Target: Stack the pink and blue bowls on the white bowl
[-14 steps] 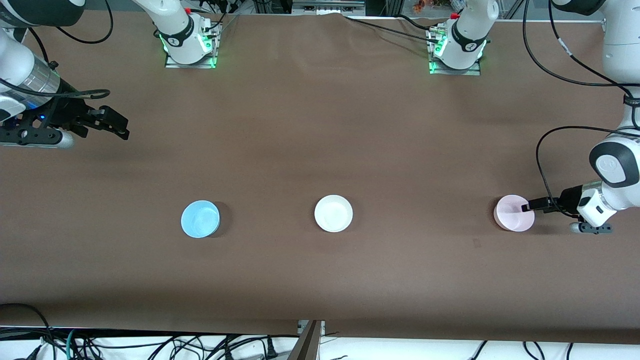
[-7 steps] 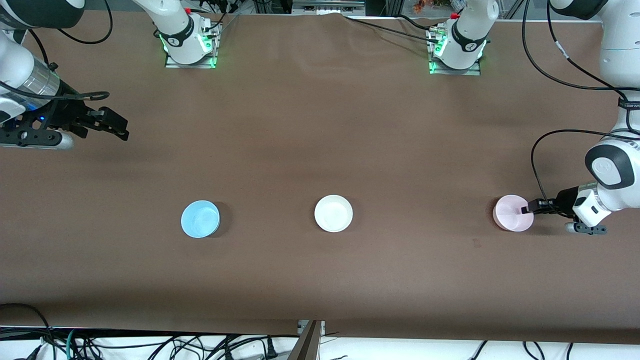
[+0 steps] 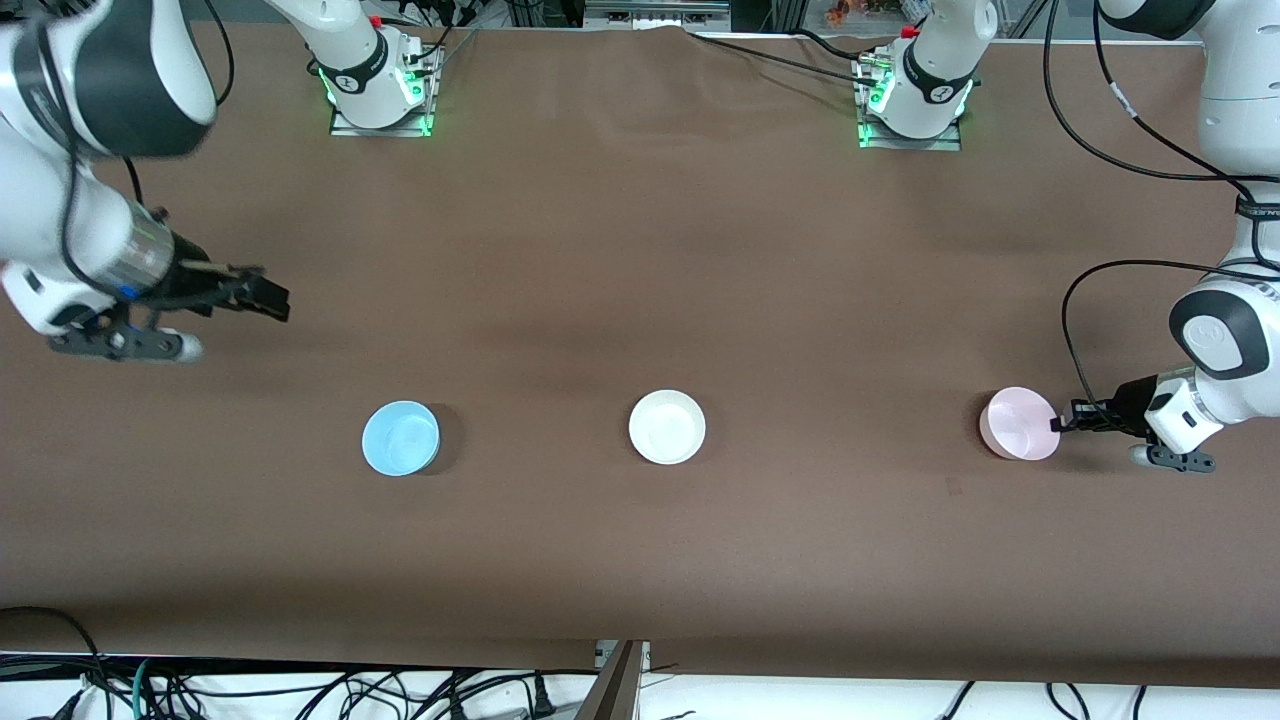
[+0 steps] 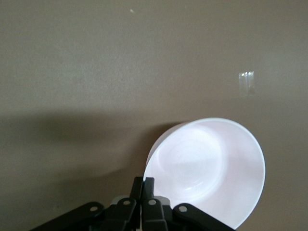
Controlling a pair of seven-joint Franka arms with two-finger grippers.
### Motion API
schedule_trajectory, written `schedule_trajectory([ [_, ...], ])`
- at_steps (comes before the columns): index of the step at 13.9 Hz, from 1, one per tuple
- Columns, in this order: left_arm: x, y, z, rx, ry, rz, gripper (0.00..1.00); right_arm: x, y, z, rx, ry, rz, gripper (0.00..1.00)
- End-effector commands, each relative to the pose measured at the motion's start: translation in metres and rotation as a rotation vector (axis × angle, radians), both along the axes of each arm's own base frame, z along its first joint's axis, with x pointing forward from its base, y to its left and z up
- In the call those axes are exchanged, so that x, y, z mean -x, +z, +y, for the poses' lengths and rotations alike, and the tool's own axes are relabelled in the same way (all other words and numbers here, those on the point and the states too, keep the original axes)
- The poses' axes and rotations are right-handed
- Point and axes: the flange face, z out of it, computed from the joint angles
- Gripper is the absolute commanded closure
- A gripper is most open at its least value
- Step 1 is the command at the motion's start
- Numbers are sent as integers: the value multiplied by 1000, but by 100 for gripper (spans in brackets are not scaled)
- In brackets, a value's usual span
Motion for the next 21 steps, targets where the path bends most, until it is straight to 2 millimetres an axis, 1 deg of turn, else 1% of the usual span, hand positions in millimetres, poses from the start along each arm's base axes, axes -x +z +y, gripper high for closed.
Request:
schedule_trajectory([
  [1, -27, 46, -59, 32, 61, 19, 100, -23, -31, -6, -3, 18, 7, 0],
  [2, -36, 60, -102, 28, 66, 29, 100, -31, -52, -3, -3, 18, 6, 1],
  [3, -42, 68, -140, 20, 84, 46, 100, -42, -82, 1, 1, 25, -2, 1],
  [4, -49, 79, -181, 16, 111, 55, 100, -53, -111, 1, -3, 23, -22, 1],
  [5, -58, 96, -230, 12, 112, 45, 100, -62, -144, 4, -6, 25, -38, 1],
  [6, -59, 100, -283, 11, 111, 57, 100, -70, -173, 8, -12, 29, -62, 1],
  [7, -57, 103, -320, 7, 136, 74, 100, -75, -190, 14, -17, 34, -85, 1],
  [8, -55, 107, -354, 8, 152, 83, 100, -75, -201, 17, -21, 32, -86, 1],
  [9, -51, 103, -388, 3, 150, 94, 100, -73, -209, 24, -22, 43, -78, 1],
  [10, -45, 99, -421, -4, 155, 105, 100, -74, -222, 29, -18, 51, -77, 1],
  [11, -41, 93, -446, -14, 168, 116, 100, -76, -231, 27, -25, 46, -90, 2],
  [12, -39, 94, -471, -22, 180, 99, 100, -76, -242, 27, -25, 47, -89, 7],
  [13, -38, 92, -487, -34, 203, 96, 100, -76, -248, 26, -25, 45, -90, 15],
  [14, -31, 87, -513, -52, 194, 97, 100, -77, -252, 26, -26, 45, -93, 22],
  [15, -25, 84, -530, -62, 189, 98, 100, -76, -258, 25, -26, 43, -90, 26],
  [16, -20, 79, -543, -68, 187, 101, 100, -77, -265, 22, -27, 38, -98, 27],
  [17, -16, 78, -554, -65, 195, 85, 100, -77, -272, 21, -27, 36, -97, 28],
  [18, -15, 75, -559, -64, 208, 81, 100, -76, -276, 21, -29, 34, -96, 29],
  [19, -16, 71, -559, -66, 210, 75, 100, -76, -276, 21, -29, 34, -95, 37],
  [20, -16, 66, -561, -62, 213, 65, 100, -76, -276, 21, -30, 31, -95, 47],
  [21, -16, 62, -564, -61, 212, 59, 100, -76, -276, 21, -31, 29, -94, 62],
])
